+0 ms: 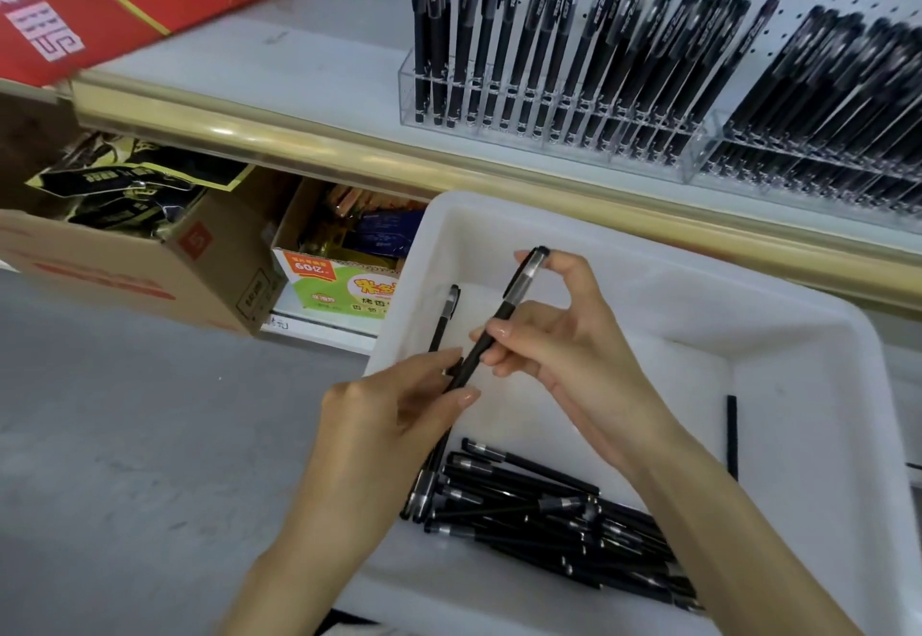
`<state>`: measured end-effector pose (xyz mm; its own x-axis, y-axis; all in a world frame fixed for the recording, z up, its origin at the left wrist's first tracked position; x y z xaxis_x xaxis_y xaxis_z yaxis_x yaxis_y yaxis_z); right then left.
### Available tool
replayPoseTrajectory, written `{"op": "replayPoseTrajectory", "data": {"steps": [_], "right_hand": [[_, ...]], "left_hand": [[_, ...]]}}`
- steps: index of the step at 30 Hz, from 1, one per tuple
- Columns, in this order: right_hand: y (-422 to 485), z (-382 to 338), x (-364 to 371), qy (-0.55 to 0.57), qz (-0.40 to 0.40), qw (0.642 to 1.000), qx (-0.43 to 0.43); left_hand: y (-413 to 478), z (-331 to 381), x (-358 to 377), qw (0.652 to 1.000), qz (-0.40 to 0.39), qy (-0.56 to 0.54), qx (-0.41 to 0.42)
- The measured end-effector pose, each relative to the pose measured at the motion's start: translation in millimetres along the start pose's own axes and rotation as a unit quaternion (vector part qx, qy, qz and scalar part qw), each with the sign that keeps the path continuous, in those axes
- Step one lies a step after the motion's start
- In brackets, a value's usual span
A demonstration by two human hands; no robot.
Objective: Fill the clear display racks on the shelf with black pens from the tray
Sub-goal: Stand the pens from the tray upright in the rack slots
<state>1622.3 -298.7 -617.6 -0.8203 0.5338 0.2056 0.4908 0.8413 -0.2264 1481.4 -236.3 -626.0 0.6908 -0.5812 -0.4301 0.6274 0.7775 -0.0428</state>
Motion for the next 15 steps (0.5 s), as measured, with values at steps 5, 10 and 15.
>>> {"op": "replayPoseTrajectory", "data": {"steps": [5, 10, 15], "right_hand": [[4.0, 0.7, 9.5, -0.040, -0.035, 0.999, -0.011], [9.7, 60.5, -22.1, -0.140, 0.018, 0.985, 0.100], [2.5, 144.0, -22.5, -0.100, 0.032, 0.960, 0.258]], "left_hand": [[3.5, -11.0, 0.2, 0.991, -0.041, -0.103, -0.070], [6.0, -28.9, -16.7, 0.978, -0.015, -0.188, -0.090], [6.1, -36.8, -35.1, 0.964, 0.013, -0.248, -0.098]]}}
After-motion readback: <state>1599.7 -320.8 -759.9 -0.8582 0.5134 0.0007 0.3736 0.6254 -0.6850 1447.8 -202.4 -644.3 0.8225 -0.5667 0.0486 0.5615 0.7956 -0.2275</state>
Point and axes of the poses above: each hand's wrist, its own y-axis towards the middle knuckle, its own x-axis out of the palm, z = x × y, the point moved 8 cm from there along y, towards the middle knuckle, and after that the axes turned 4 degrees about y, right-handed, at the moved point
